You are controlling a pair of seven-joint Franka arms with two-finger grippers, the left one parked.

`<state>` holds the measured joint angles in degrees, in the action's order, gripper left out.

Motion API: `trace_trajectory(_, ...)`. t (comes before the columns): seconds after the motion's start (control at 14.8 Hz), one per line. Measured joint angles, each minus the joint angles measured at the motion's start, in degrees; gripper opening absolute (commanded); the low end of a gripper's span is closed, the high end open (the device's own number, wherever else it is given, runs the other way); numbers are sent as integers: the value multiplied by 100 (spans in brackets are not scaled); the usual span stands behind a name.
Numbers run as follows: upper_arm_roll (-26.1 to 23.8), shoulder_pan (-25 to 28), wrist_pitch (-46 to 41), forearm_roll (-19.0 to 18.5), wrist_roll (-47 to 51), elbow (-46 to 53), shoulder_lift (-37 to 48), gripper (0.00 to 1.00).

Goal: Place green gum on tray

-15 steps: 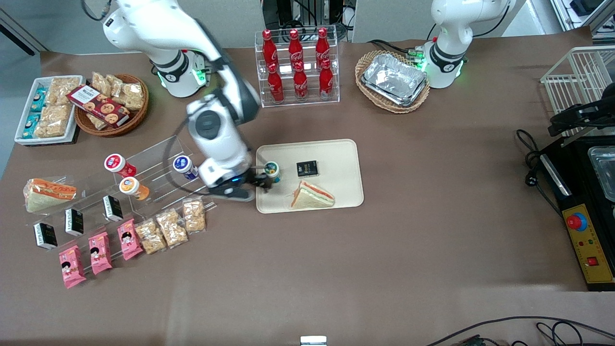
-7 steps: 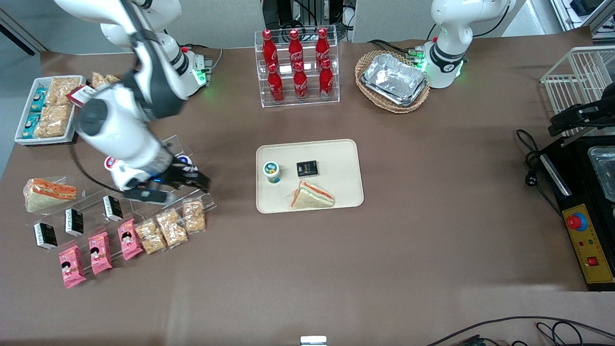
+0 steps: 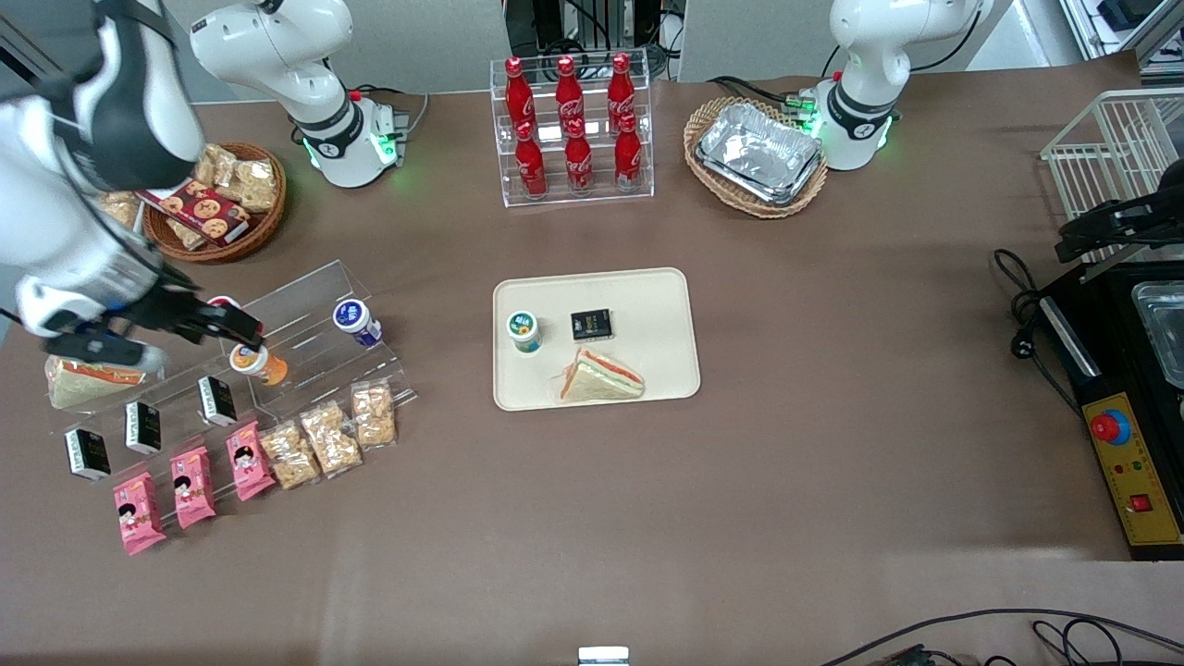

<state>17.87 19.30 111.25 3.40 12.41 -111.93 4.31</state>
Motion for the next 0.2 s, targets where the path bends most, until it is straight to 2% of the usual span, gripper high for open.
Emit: trace_trajectory(0.2,-7,-179,-1091,-21,-69,881,12,100)
